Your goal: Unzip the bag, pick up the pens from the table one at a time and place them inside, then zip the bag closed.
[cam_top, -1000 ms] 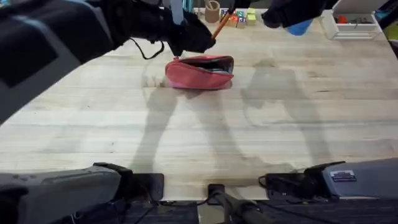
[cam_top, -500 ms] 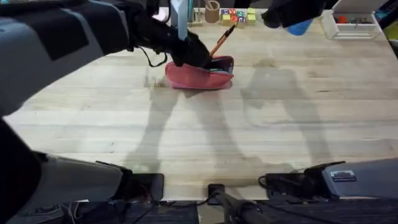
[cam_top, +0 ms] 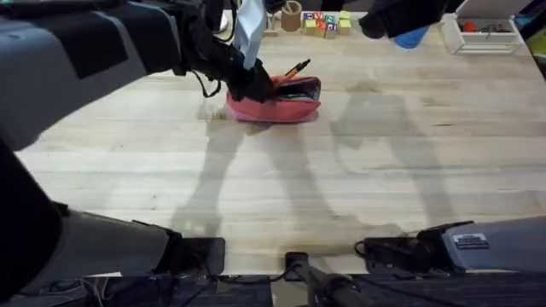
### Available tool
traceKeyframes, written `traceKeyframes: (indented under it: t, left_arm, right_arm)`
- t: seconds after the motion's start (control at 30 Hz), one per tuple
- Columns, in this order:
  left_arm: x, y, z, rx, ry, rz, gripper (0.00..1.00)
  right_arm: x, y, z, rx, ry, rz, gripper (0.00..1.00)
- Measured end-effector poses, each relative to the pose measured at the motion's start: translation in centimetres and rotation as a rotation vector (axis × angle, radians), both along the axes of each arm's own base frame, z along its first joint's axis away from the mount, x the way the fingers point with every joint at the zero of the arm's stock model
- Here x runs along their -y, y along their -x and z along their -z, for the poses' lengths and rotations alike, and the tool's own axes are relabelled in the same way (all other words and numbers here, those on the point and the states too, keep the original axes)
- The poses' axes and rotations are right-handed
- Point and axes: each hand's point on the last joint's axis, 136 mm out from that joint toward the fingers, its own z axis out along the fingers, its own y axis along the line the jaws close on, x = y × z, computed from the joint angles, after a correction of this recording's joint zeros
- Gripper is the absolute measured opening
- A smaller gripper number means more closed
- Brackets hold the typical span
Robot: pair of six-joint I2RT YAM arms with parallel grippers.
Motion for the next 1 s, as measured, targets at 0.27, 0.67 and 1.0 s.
traceKeyframes:
  t: [0.27,0.67,1.0]
  left_arm:
    - [-0.4,0.3,1.2,0.083,-0.191,0.084,0.041]
    - [-0.3,-0.5,2.2,0.170,-0.316,0.134,0.041]
    - [-0.5,-1.2,2.0,0.203,-0.336,0.122,0.261]
  right_arm:
    - [0.0,0.0,0.0,0.000,0.000,0.000,0.998]
    - [0.0,0.0,0.0,0.000,0.000,0.000,0.997]
    - [0.0,0.0,0.0,0.000,0.000,0.000,0.997]
